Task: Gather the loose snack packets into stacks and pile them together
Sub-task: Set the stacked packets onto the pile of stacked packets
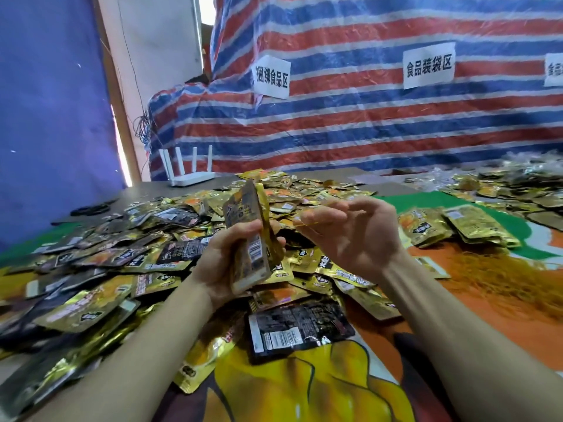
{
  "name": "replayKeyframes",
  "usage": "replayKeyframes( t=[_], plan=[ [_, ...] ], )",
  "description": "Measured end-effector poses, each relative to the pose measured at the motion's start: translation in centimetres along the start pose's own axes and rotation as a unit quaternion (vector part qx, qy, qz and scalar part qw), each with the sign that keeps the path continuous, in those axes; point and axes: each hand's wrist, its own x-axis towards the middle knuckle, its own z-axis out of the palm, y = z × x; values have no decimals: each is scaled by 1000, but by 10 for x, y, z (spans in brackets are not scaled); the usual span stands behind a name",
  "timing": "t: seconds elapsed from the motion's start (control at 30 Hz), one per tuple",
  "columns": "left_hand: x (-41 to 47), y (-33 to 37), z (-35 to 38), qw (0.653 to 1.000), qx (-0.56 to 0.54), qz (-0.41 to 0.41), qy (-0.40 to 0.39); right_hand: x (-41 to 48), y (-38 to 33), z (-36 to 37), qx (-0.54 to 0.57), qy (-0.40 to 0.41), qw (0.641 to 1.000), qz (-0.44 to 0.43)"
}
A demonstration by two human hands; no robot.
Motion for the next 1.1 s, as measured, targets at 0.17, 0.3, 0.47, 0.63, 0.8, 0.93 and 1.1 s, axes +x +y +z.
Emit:
replayKeyframes(
  t=[0.17,0.3,0.47,0.63,0.8,0.93,1.1],
  plan=[
    [0,-2,6,1000,10,2,6,0,1,-2,12,-20,1000,-5],
    [3,-5,12,994,13,-10,112,5,10,-3,-217,55,975,-8],
    [11,-4,9,959,-48,68,273,4,24,-1,-348,133,927,-54],
    [16,-1,17,938,-129,131,293,6,51,14,-416,102,900,-80],
    [18,-7,30,945,-166,114,257,10,71,24,-466,107,864,-158],
    [18,-11,37,957,-177,91,210,12,74,23,-450,116,861,-206],
    [16,-13,38,965,-217,28,147,12,73,21,-434,121,861,-237]
  ],
)
